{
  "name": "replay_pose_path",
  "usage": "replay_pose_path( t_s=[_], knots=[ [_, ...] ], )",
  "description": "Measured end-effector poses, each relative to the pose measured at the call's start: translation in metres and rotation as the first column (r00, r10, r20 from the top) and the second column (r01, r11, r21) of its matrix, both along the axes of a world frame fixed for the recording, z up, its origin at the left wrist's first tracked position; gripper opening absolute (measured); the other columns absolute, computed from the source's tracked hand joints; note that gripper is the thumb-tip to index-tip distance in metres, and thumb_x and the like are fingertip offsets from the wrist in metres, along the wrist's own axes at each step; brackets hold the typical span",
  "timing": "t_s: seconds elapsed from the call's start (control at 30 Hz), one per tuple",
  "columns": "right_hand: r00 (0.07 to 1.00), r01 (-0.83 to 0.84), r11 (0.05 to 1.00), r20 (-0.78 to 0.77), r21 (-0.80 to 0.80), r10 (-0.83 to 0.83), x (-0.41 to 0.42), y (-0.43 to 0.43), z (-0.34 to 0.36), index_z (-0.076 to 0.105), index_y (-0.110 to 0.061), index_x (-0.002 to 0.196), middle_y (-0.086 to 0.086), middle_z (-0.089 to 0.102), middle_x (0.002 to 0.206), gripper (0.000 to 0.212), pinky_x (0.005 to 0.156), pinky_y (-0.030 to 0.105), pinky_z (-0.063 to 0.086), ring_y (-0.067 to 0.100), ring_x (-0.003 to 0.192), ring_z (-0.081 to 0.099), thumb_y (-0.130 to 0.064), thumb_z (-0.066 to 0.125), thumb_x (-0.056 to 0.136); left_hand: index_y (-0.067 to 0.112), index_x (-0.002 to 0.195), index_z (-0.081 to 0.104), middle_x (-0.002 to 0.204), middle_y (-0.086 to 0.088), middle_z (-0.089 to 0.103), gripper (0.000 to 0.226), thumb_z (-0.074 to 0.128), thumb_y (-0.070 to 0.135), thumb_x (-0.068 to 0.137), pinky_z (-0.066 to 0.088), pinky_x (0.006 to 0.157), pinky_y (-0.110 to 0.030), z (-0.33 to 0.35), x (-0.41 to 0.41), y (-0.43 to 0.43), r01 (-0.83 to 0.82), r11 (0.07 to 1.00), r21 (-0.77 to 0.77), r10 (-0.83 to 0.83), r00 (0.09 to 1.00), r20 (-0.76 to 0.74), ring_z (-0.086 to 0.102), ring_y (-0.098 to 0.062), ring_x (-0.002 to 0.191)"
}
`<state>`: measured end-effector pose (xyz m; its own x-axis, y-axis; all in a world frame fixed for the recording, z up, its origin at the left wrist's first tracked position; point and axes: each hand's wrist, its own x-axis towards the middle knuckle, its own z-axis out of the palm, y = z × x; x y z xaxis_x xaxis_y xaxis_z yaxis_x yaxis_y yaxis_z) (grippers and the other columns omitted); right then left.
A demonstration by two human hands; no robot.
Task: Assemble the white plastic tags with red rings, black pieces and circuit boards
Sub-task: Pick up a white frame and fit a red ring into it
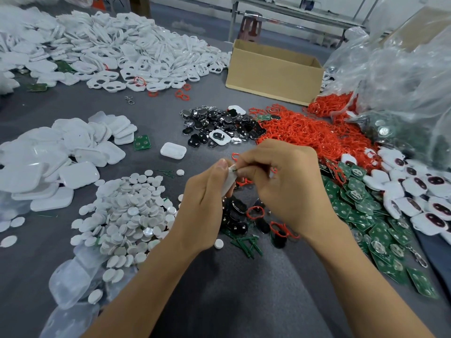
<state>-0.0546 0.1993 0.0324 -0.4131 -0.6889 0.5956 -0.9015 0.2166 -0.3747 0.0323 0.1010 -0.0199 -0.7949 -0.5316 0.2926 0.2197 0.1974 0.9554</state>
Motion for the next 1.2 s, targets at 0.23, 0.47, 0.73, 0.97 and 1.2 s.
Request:
replay_pose_path(
  t_s=[0.23, 0.47, 0.73, 0.97, 1.2],
  knots=[
    [0.993, -0.075, 0.997, -0.097, -0.025, 0.072, -0.004, 0.002, -0.008, 0.071, -0.001, 0.071, 0.009, 0.064, 0.071, 0.017, 0.06, 0.028, 0.047, 0.021, 0.064, 0.059, 0.015, 0.067, 0.075, -0.003, 0.078, 0.059, 0.071, -0.026, 0.054, 0.051, 0.029, 0.033, 0.098, 0.039, 0.065, -0.042, -0.005, -0.001, 0.0, -0.023, 0.999, 0.041, 0.023, 1.0, -0.015, 0.049, -0.036, 0.068],
    [0.981, -0.092, 0.994, -0.177, -0.056, 0.081, -0.001, 0.0, -0.013, 0.072, -0.002, 0.078, 0.011, 0.063, 0.074, 0.017, 0.06, 0.031, 0.05, 0.024, 0.066, 0.06, 0.014, 0.068, 0.075, 0.005, 0.064, 0.061, 0.054, 0.003, 0.057, 0.053, 0.029, 0.031, 0.098, 0.036, 0.047, -0.015, -0.002, -0.003, -0.005, 0.103, 0.972, 0.209, -0.1, 0.995, -0.024, 0.046, -0.008, 0.05],
    [0.981, -0.136, 0.989, -0.15, -0.055, 0.126, -0.002, 0.0, -0.014, 0.073, -0.001, 0.078, 0.01, 0.064, 0.075, 0.016, 0.059, 0.037, 0.049, 0.026, 0.066, 0.06, 0.014, 0.067, 0.077, 0.016, 0.052, 0.066, 0.052, -0.004, 0.058, 0.062, 0.032, 0.026, 0.103, 0.033, 0.04, -0.016, 0.001, -0.001, -0.01, 0.101, 0.945, 0.31, -0.12, 0.992, 0.043, 0.045, -0.009, 0.043],
    [0.993, -0.116, 0.981, -0.011, -0.157, 0.115, -0.004, -0.001, -0.008, 0.074, -0.003, 0.079, 0.004, 0.068, 0.076, 0.006, 0.068, 0.017, 0.045, 0.007, 0.07, 0.058, 0.002, 0.072, 0.08, 0.027, 0.054, 0.072, 0.06, 0.001, 0.063, 0.062, 0.033, 0.036, 0.101, 0.031, 0.04, -0.017, 0.006, -0.003, -0.017, 0.052, 0.821, 0.569, -0.074, 0.997, 0.016, 0.048, -0.009, 0.048],
    [0.996, -0.015, 0.981, 0.088, 0.192, -0.003, -0.011, 0.002, -0.019, 0.075, -0.014, 0.106, -0.003, 0.074, 0.098, 0.026, 0.08, 0.012, 0.037, 0.01, 0.089, 0.061, -0.006, 0.073, 0.081, 0.018, 0.095, 0.07, 0.065, -0.001, 0.06, 0.039, 0.035, 0.033, 0.102, 0.035, 0.048, -0.02, 0.001, -0.004, -0.026, 0.022, 0.807, 0.59, -0.036, 0.999, 0.012, 0.047, -0.01, 0.054]
  ],
)
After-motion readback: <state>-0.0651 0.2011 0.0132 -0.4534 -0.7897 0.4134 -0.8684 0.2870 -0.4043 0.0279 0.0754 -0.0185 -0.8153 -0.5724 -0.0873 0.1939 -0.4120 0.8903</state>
